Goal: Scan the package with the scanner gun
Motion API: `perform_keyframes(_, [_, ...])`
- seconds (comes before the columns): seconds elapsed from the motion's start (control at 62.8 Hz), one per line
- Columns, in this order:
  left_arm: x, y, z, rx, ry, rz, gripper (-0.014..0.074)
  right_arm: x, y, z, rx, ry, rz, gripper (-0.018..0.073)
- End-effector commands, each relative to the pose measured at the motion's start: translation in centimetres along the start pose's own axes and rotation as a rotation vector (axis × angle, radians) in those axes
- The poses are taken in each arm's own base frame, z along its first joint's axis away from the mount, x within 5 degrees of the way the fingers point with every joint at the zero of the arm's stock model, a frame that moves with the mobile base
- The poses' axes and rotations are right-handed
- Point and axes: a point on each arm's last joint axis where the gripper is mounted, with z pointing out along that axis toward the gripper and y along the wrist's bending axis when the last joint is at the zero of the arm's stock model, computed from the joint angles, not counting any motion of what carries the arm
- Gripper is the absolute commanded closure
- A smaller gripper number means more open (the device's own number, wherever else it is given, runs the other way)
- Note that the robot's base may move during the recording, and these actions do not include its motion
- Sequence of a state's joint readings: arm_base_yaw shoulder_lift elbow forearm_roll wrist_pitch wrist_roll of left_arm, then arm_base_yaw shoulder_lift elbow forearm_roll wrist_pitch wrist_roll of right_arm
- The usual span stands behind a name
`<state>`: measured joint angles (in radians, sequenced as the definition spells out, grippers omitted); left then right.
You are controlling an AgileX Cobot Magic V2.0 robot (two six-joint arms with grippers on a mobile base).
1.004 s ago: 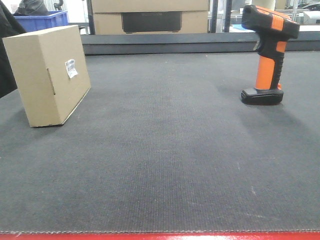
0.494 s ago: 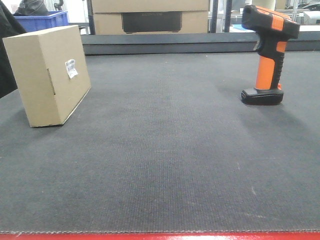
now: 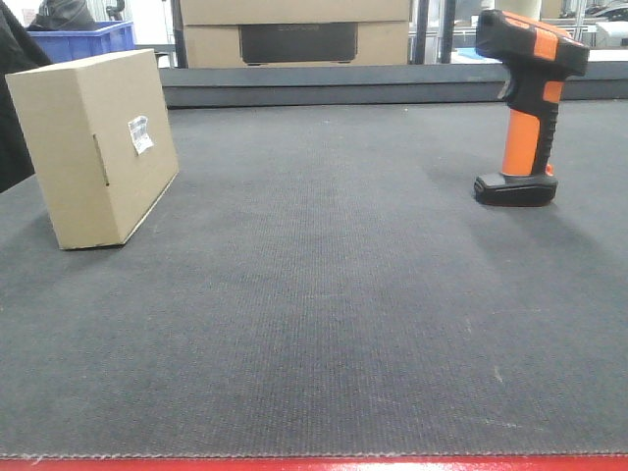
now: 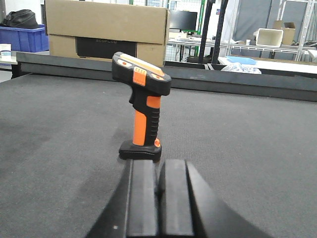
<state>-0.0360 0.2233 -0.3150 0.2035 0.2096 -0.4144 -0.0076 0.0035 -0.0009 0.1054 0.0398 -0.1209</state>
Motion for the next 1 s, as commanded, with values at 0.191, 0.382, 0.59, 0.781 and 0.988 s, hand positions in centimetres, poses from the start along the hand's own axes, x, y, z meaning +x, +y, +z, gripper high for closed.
perform_keyframes(0.191, [-0.2, 0.0, -0.1, 0.005, -0.024, 0.004, 0.0707, -0.1, 0.0, 0.0, 0.003, -0.015, -0.013, 0.0727])
perform_keyframes(0.382, [-0.2, 0.0, -0.1, 0.005, -0.024, 0.004, 0.0707, -0.1, 0.0, 0.0, 0.003, -0.015, -0.013, 0.0727])
perform_keyframes(0.59, [1.4, 0.2, -0.4, 0.019, -0.072, 0.16, 0.0707, -0.1, 0.0, 0.0, 0.003, -0.015, -0.013, 0.0727])
perform_keyframes(0.781, [5.3, 1.0, -0.9, 0.017, -0.116, 0.132, 0.0707, -0.1, 0.0, 0.0, 0.003, -0.015, -0.013, 0.0727])
perform_keyframes(0.988, [7.0, 1.6, -0.9, -0.009, -0.138, 0.136, 0.0707, -0.1, 0.0, 0.0, 0.003, -0.017, -0.013, 0.0727])
